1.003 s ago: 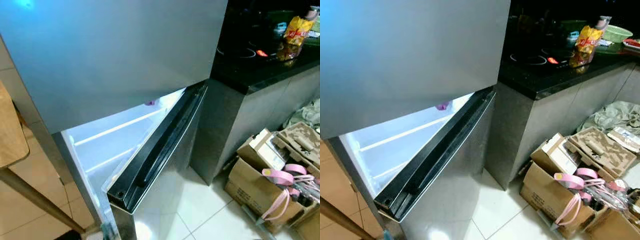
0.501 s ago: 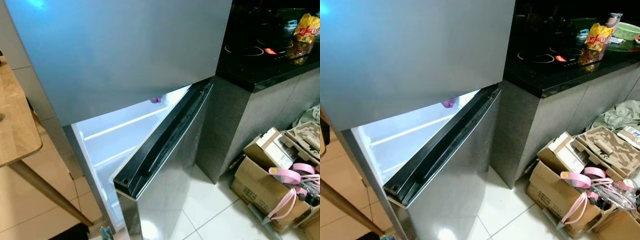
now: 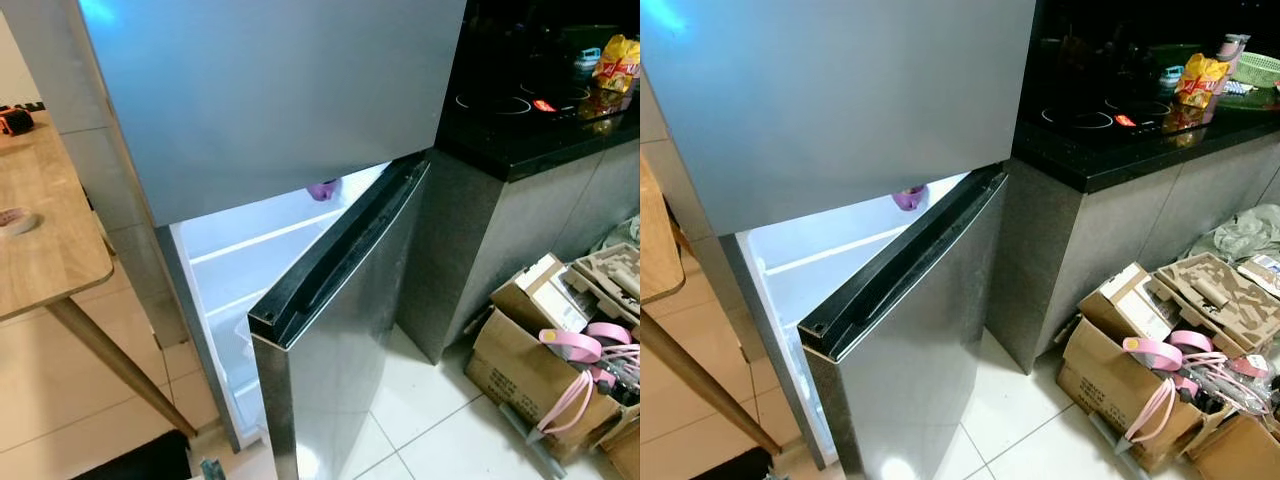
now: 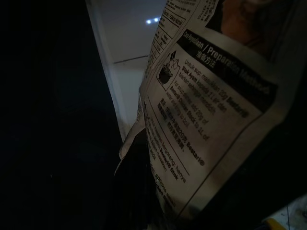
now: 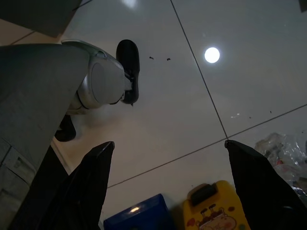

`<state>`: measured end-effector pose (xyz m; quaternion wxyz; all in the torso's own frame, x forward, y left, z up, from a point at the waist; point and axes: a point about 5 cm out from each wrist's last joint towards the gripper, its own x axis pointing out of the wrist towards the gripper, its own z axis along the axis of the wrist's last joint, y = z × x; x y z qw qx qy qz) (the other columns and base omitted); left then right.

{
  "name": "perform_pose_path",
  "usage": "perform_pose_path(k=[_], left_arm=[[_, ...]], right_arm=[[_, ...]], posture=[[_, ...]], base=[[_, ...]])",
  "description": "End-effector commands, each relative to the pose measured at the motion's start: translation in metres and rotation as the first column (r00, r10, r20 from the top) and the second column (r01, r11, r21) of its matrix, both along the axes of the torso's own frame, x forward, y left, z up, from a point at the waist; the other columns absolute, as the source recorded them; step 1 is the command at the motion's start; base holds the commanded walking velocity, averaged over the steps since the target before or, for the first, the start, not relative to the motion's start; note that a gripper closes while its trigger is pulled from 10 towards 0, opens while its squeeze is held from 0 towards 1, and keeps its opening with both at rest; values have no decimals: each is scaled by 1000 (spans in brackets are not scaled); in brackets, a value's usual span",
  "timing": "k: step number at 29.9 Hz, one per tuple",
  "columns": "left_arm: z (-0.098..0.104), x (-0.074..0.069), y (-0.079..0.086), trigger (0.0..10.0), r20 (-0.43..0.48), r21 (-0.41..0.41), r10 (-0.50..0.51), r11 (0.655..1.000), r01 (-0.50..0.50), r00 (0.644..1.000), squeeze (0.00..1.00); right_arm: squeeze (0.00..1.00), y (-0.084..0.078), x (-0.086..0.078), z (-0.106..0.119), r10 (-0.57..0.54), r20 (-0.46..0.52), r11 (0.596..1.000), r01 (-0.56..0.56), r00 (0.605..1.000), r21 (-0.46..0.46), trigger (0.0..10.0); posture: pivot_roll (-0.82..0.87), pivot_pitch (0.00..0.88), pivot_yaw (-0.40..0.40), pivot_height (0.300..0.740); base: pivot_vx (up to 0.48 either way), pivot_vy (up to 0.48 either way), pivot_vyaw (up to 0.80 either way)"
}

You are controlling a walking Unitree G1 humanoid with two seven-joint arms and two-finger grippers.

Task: Restocking fridge

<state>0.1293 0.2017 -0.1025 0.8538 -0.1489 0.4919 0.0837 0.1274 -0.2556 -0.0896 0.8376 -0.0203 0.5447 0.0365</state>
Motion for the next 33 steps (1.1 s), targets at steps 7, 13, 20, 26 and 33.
perform_pose_path(k=[7,13,20,26,33], left_arm=[[-1,-1,-3,10000,-11,-4,-10,1000,10,1000,0],[-1,-1,-4,10000,-11,-6,-12,1000,12,1000,0],[-2,-2,-5,10000,-13,-8,-10,1000,10,1000,0],[-2,-3,-4,10000,-14,-7,-9,1000,8,1000,0],[-2,-3,-5,10000,-13,-8,-8,1000,8,1000,0]], right_arm=[[0,0,-1,0,-10,3,1000,10,1000,-2,10000],[0,0,-1,0,-8,3,1000,8,1000,-2,10000],[0,0,-3,-1,-7,-1,1000,7,1000,-2,10000],[0,0,-3,-1,-3,-3,1000,3,1000,0,10000],[0,0,-3,-1,5,-2,1000,-5,1000,-1,10000]], posture=[[-85,24,-7,740],[-85,24,-7,740],[-85,28,-9,740],[-84,27,-13,740],[-82,23,-16,740]], base=[[-318,0,0],[-332,0,0],[-359,0,0],[-371,0,0],[-371,0,0]])
